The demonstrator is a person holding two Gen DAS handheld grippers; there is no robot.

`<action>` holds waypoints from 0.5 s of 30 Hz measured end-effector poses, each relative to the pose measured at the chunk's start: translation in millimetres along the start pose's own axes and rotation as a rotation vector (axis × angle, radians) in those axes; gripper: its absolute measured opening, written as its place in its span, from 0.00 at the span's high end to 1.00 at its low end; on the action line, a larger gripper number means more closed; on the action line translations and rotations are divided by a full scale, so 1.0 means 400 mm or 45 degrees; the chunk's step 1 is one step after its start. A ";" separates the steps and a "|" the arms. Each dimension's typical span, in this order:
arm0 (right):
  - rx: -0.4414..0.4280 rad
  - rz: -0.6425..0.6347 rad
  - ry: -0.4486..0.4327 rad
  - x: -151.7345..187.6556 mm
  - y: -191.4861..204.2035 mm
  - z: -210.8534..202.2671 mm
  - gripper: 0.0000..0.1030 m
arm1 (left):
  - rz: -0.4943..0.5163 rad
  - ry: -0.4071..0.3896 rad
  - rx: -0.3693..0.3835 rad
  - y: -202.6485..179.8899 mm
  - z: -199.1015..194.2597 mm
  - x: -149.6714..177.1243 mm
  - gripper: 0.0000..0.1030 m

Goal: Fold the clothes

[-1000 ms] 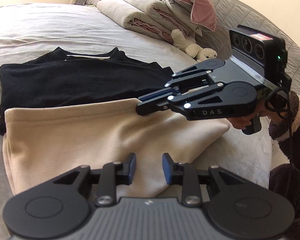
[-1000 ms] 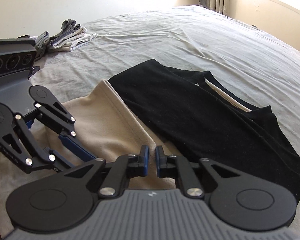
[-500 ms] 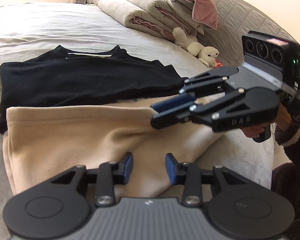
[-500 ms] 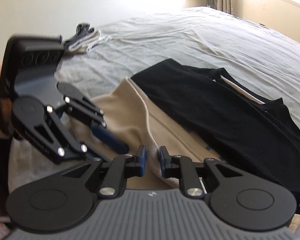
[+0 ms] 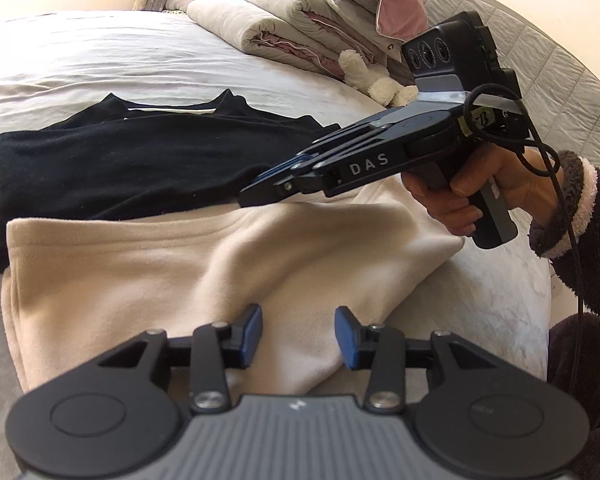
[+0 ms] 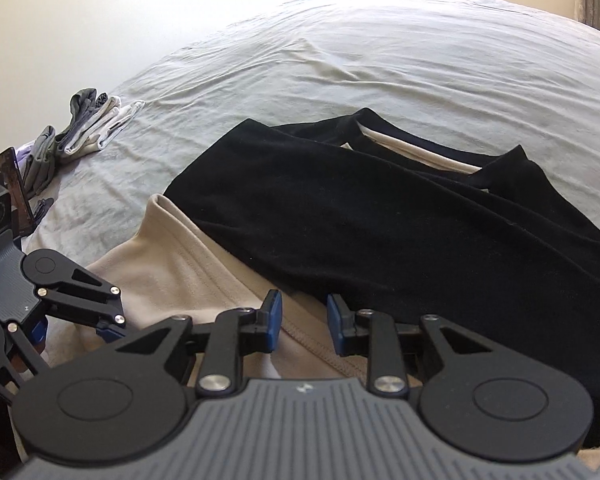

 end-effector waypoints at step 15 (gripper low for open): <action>0.280 -0.495 0.106 -0.006 0.120 0.053 0.93 | 0.044 0.008 0.007 -0.008 -0.016 0.005 0.58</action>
Point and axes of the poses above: each gripper's, at about its wrist camera, not at the fingertips, and z roughly the way its jaws point, y to its left, x to its underside, the point moved 2 cm from there along z, roughly the way its jaws point, and after that the axes turned 15 degrees about -x, right-handed, at the moved point
